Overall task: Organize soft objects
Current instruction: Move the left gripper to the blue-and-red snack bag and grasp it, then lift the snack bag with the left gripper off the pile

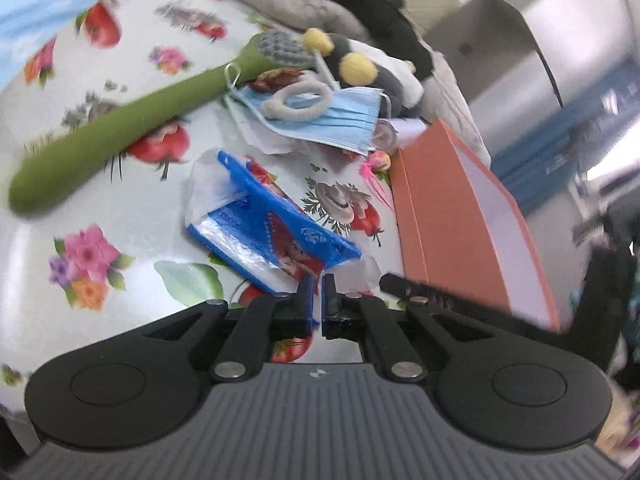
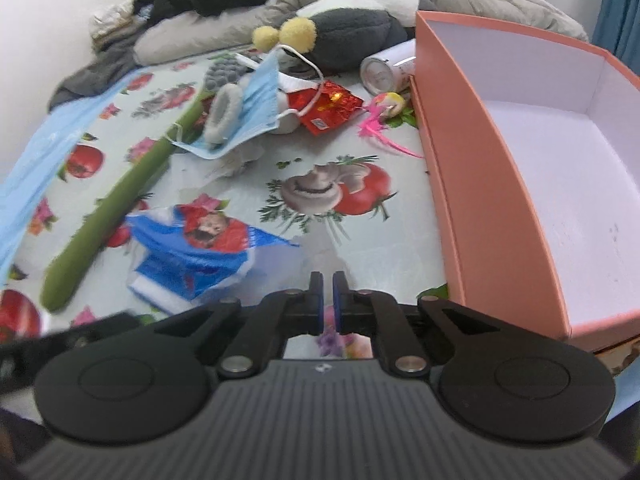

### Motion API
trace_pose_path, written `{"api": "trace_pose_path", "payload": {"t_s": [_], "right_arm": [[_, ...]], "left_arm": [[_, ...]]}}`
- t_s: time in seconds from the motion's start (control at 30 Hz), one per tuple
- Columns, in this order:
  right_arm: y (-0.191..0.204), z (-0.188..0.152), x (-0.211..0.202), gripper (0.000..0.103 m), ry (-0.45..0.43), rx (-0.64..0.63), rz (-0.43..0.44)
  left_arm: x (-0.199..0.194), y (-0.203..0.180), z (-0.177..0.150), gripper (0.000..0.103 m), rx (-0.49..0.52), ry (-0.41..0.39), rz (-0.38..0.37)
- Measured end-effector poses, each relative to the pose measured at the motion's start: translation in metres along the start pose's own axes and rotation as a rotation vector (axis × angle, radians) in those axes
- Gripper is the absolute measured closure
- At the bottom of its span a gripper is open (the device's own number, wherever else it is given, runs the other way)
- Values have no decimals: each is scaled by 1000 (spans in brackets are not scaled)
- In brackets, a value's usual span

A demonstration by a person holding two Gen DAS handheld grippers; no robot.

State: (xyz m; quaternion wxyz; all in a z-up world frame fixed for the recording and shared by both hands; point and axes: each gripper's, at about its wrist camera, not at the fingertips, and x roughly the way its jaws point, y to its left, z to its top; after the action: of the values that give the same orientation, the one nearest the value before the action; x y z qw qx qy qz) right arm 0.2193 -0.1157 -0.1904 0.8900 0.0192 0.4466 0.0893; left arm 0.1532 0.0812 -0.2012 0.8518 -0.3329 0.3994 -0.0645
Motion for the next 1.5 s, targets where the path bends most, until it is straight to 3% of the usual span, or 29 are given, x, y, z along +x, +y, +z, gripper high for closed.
{"api": "trace_pose_path", "payload": {"t_s": [0.03,0.07,0.1,0.13,0.17,0.2,0.33,0.37,0.4,0.43,0.63,0.83,0.9,1.1,1.3,1.5], "right_arm": [[-1,-1,-3,94,-6,0,10],[-2,-3,-6,94,-21,-9,19],[-2,-4,-9,93,-40,-22,25],[-2,-6,-13,92,-60,-36,33],[-4,-8,-15,92,-76,-49,40],[-5,-9,-16,91,-79,-59,45],[-7,-12,-11,88,-74,-92,67],[-6,-12,-8,82,-74,-104,68],[-5,-13,-6,67,-76,-119,72],[-4,-13,-4,61,-80,-131,77],[-1,-9,4,61,-99,-184,91],[2,-10,29,62,-65,-266,32],[2,-10,33,65,-58,-278,32],[6,-14,28,79,-65,-311,27],[3,-16,17,80,-70,-284,35],[4,-25,4,80,-62,-285,27]], "left_arm": [[3,0,2,100,-28,12,-15],[7,0,4,91,-54,22,-21],[11,-1,6,68,-81,35,-26],[16,-2,8,56,-110,42,-26],[19,-4,9,44,-137,37,-23],[21,-5,9,44,-163,31,-22],[33,-6,16,43,-276,39,-35],[36,-5,18,43,-301,39,-30],[39,-5,20,43,-324,36,-17],[41,-5,21,44,-344,30,3],[58,-5,27,45,-363,39,66],[69,-4,28,68,-328,51,111],[71,-4,27,77,-305,58,124],[63,-7,30,88,-209,78,142],[44,-8,31,91,-76,134,134],[34,-13,26,92,139,277,118]]}}
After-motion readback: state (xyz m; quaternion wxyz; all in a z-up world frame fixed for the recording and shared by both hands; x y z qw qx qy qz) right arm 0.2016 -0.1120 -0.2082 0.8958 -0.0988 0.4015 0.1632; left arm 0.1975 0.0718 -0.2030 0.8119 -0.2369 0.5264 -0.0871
